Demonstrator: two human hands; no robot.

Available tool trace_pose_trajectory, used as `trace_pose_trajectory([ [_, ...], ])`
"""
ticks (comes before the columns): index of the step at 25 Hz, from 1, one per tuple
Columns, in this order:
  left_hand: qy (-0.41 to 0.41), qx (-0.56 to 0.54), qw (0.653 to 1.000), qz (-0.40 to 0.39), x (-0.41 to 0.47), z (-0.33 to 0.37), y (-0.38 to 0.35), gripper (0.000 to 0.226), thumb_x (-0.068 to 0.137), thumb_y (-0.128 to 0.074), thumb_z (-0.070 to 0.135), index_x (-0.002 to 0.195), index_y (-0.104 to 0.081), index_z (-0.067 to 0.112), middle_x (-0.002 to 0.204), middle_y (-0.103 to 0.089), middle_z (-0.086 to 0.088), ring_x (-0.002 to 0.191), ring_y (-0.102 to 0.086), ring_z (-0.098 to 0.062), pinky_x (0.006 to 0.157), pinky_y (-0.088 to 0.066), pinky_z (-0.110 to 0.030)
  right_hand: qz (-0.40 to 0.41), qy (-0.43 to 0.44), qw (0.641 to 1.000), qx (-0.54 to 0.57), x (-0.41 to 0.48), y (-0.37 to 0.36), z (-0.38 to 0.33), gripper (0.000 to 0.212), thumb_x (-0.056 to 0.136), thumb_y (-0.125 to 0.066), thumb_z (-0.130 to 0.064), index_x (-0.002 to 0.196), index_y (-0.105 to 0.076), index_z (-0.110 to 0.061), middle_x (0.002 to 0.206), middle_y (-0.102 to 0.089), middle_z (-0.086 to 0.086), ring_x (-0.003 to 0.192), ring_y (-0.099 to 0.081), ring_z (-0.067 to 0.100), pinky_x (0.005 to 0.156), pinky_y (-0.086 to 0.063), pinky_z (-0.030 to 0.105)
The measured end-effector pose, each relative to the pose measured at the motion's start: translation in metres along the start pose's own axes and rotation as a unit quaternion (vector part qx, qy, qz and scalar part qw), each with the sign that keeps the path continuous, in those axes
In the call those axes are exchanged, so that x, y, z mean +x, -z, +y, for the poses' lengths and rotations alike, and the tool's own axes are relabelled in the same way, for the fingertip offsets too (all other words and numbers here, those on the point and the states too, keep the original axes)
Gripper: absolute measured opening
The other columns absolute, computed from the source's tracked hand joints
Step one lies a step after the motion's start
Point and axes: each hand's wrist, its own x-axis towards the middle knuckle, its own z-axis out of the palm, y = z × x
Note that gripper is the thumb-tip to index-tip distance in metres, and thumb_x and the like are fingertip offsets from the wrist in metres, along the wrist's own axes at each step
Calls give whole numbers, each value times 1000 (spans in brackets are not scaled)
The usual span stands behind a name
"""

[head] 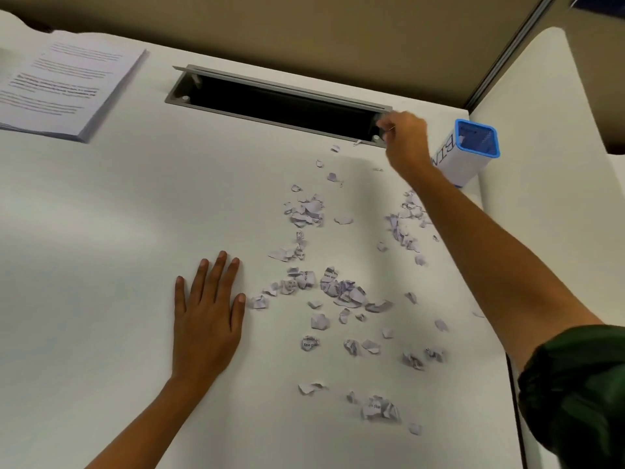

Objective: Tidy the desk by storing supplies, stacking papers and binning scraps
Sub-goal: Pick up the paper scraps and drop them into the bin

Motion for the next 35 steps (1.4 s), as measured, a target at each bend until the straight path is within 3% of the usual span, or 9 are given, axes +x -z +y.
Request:
trace_pose_trajectory([
  [3,4,-3,1000,-2,0,1,1,57,95,-21,41,149,-18,24,157,-15,3,145,-10,-17,117,-11,-49,-134,-50,990,21,5,-43,-6,42,94,-51,-15,135,-43,-8,140,-44,14,128,-43,31,107,-34,31],
  [6,3,6,1000,-4,1,1,0,56,95,-20,41,149,-15,24,157,-12,4,146,-8,-17,117,-10,-49,-204,-75,976,4,8,-71,-8,55,98,-41,-33,146,-23,-12,154,-22,11,142,-20,32,114,-19,40],
  [13,-1,12,1000,-6,1,0,-3,56,96,-17,41,149,-14,23,158,-11,2,146,-7,-19,117,-9,-49,-249,88,964,-9,-40,-103,-42,48,102,-26,-31,146,-24,-13,156,-12,12,145,-6,28,116,-2,42],
  [17,-4,16,1000,-3,1,-1,-4,57,96,-15,42,149,-15,24,158,-11,2,146,-7,-19,117,-8,-49,-264,136,954,-49,-82,-100,-52,49,100,-35,-28,146,-24,-18,156,-12,10,144,-8,30,115,-7,46],
  [22,-6,18,1000,3,0,-2,-5,56,95,-15,42,149,-16,24,157,-13,2,146,-8,-19,117,-8,-49,-270,153,948,-67,-148,-72,-59,50,96,-45,-24,144,-31,-17,154,-22,11,140,-22,31,112,-23,49],
  [24,-7,22,1000,8,0,-2,-4,56,95,-15,42,149,-18,24,157,-14,2,145,-10,-19,117,-9,-49,-261,192,941,-94,-171,-52,-68,61,89,-54,-9,144,-30,-15,153,-25,11,137,-27,32,109,-31,45],
  [26,-9,24,1000,11,0,-2,-4,56,95,-16,42,148,-19,24,157,-16,2,145,-12,-20,117,-9,-49,-245,176,948,-101,-187,-33,-79,66,81,-56,4,142,-34,-11,148,-33,13,131,-35,30,101,-38,37],
  [31,-8,28,999,14,-1,-2,-5,56,95,-18,41,148,-19,24,157,-16,1,145,-14,-21,116,-11,-51,-226,148,951,-149,-193,-19,-85,22,87,-51,4,106,-62,0,104,-60,17,94,-55,26,71,-40,27],
  [35,-9,29,999,16,-1,-3,-4,56,95,-17,41,148,-20,24,157,-17,1,144,-15,-22,116,-12,-51,-165,92,981,-53,-178,-14,-67,17,82,-55,5,78,-71,1,82,-68,17,77,-64,27,74,-51,33],
])
